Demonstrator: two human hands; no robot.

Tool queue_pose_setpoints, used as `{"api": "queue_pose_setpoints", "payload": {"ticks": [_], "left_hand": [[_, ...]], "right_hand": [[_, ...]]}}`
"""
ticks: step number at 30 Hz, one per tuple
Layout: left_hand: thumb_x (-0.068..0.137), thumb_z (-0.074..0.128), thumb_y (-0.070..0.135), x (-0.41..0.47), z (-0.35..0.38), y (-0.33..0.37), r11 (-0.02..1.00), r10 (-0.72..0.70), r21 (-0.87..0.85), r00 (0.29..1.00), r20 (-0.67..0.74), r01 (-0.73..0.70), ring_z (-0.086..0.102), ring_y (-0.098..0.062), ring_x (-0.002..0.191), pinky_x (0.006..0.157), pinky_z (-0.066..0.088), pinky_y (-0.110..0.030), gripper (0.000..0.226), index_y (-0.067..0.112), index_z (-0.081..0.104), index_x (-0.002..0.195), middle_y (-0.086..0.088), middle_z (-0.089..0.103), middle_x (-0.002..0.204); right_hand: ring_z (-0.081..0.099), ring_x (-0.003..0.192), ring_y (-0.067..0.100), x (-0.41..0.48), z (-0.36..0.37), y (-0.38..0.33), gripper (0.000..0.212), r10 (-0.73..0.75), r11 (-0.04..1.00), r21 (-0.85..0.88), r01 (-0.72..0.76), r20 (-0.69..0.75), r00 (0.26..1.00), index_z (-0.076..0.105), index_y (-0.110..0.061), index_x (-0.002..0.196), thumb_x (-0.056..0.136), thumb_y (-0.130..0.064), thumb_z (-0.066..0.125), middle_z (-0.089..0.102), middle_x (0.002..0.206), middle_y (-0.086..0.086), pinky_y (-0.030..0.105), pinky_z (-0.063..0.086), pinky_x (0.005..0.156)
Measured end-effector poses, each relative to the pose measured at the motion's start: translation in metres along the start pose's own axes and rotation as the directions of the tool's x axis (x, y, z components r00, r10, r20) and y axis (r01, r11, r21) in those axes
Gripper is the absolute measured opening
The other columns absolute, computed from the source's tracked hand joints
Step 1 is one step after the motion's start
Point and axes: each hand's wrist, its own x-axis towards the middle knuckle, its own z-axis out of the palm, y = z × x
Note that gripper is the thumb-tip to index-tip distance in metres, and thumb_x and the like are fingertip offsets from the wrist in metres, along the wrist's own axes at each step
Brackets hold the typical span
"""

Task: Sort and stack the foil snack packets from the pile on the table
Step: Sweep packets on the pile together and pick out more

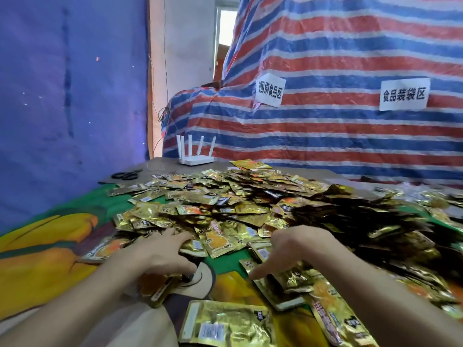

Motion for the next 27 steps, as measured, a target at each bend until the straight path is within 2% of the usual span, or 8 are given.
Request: {"api": "queue_pose_setpoints", "payload": {"ticks": [6, 9, 11, 14, 16, 19, 22, 27], "left_hand": [[0.073, 0.061, 0.062, 0.015, 0.008, 0.034, 0.994, -0.046, 0.091, 0.986, -0.158, 0.061, 0.010, -0.034, 0.151, 0.118, 0.017, -0.057, 0.097, 0.016, 0.027, 0.151, -0.011, 0.012, 0.164], [0.074, 0.059, 0.062, 0.025, 0.013, 0.052, 1.000, -0.009, 0.016, 0.987, -0.163, 0.012, 0.035, -0.035, 0.137, 0.106, 0.036, -0.051, 0.091, 0.016, 0.028, 0.147, -0.012, 0.031, 0.152], [0.076, 0.052, 0.071, 0.030, 0.021, 0.064, 0.999, -0.038, 0.010, 0.988, -0.148, 0.040, 0.037, -0.040, 0.135, 0.107, 0.033, -0.056, 0.090, 0.021, 0.029, 0.148, -0.012, 0.039, 0.149], [0.082, 0.046, 0.080, 0.036, 0.030, 0.074, 0.998, -0.023, 0.049, 0.959, -0.282, 0.038, 0.049, -0.036, 0.126, 0.102, 0.037, -0.052, 0.075, 0.026, 0.045, 0.134, -0.007, 0.056, 0.132], [0.093, 0.044, 0.068, 0.037, 0.033, 0.074, 0.992, 0.070, 0.124, 0.916, -0.395, -0.022, 0.058, -0.032, 0.113, 0.091, 0.042, -0.044, 0.054, 0.022, 0.053, 0.119, -0.006, 0.063, 0.118], [0.101, 0.042, 0.030, 0.034, 0.035, 0.076, 0.959, 0.206, 0.272, 0.861, -0.464, -0.083, 0.063, -0.033, 0.101, 0.074, 0.040, -0.039, 0.026, 0.013, 0.051, 0.118, -0.010, 0.065, 0.110], [0.100, 0.040, 0.024, 0.031, 0.033, 0.076, 0.976, 0.199, 0.177, 0.833, -0.516, -0.124, 0.063, -0.034, 0.094, 0.069, 0.035, -0.037, 0.009, 0.016, 0.044, 0.099, -0.010, 0.064, 0.100], [0.102, 0.038, 0.025, 0.033, 0.023, 0.062, 0.978, 0.041, -0.116, 0.698, -0.715, -0.175, 0.056, -0.026, 0.067, 0.058, 0.040, -0.035, 0.018, 0.019, 0.052, 0.093, 0.001, 0.055, 0.074]], "right_hand": [[0.048, 0.072, 0.008, 0.003, 0.014, -0.001, 0.064, 0.011, 0.981, 0.195, 0.018, -0.146, 0.989, 0.051, -0.018, 0.107, 0.073, -0.066, 0.078, 0.052, 0.087, -0.007, 0.026, 0.037, 0.054], [0.051, 0.072, 0.009, 0.004, 0.016, -0.002, 0.058, 0.045, 0.963, 0.270, 0.005, -0.177, 0.983, 0.051, -0.018, 0.098, 0.071, -0.056, 0.085, 0.054, 0.086, -0.006, 0.026, 0.039, 0.053], [0.051, 0.072, 0.011, 0.006, 0.020, -0.005, 0.052, 0.069, 0.955, 0.297, -0.001, -0.218, 0.973, 0.048, -0.020, 0.090, 0.073, -0.053, 0.084, 0.055, 0.084, -0.004, 0.027, 0.039, 0.053], [0.054, 0.081, 0.018, 0.008, 0.028, -0.008, 0.040, 0.098, 0.957, 0.291, -0.010, -0.290, 0.952, 0.046, -0.020, 0.094, 0.082, -0.046, 0.074, 0.053, 0.082, -0.004, 0.031, 0.040, 0.059], [0.052, 0.087, 0.025, 0.007, 0.032, -0.011, 0.028, 0.107, 0.959, 0.284, -0.007, -0.340, 0.934, 0.041, -0.020, 0.084, 0.088, -0.038, 0.062, 0.049, 0.081, -0.002, 0.033, 0.039, 0.066], [0.049, 0.086, 0.028, 0.005, 0.037, -0.016, 0.024, 0.120, 0.956, 0.292, 0.007, -0.414, 0.902, 0.037, -0.019, 0.081, 0.092, -0.034, 0.052, 0.043, 0.077, -0.002, 0.035, 0.038, 0.070], [0.052, 0.083, 0.027, 0.004, 0.039, -0.014, 0.016, 0.158, 0.933, 0.358, 0.038, -0.501, 0.851, 0.047, -0.017, 0.089, 0.094, -0.032, 0.049, 0.047, 0.078, -0.002, 0.036, 0.040, 0.071], [0.064, 0.078, 0.020, 0.001, 0.039, -0.009, 0.023, 0.215, 0.817, 0.566, 0.113, -0.481, 0.850, 0.071, -0.020, 0.098, 0.084, -0.034, 0.059, 0.068, 0.080, -0.005, 0.032, 0.049, 0.070]]}}
